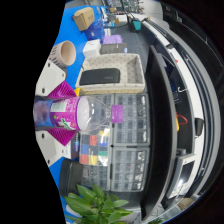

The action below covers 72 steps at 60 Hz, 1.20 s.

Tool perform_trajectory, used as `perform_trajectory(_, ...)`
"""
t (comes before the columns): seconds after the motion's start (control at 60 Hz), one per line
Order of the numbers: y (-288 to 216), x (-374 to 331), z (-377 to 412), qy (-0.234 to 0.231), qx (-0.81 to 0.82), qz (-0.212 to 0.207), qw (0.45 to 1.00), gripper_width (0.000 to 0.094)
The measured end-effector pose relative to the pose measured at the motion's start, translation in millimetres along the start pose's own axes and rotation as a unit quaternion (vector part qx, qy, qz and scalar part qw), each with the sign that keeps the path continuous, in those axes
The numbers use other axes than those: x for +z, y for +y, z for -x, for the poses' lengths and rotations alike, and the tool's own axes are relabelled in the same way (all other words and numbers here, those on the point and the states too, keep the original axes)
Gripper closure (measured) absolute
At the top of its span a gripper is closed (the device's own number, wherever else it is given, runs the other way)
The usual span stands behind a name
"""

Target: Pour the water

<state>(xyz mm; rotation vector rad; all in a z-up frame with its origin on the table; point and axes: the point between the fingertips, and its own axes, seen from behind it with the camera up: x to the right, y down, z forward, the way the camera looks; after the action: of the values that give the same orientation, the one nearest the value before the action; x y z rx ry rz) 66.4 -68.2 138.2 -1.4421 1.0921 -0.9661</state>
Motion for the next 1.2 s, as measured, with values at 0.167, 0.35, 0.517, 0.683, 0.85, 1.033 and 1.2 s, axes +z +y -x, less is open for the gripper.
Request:
perform_trajectory(0.167,9,0,-4,-0.003,0.001,-0.011,1.000,0.0588)
perform_trajectory(0.35,7,-4,-4,0.005,-0.002,-0.028,1.000,0.0481)
perform_trajectory(0.517,13,-13,-9,0.022,0.019,-0.008,1.000,0.0252)
perform_trajectory(0.683,24,-49,-12,0.060,0.024,0.008,0.998,0.0126)
perform_trajectory(0.85,36,-93,-4,0.085,0.034,0.020,0.996,0.0129)
perform_trajectory(1.033,40,-129,4,0.109,0.041,0.028,0.993,0.0127)
perform_trajectory(1.2,28,-154,4,0.122,0.059,0.020,0.991,0.0126)
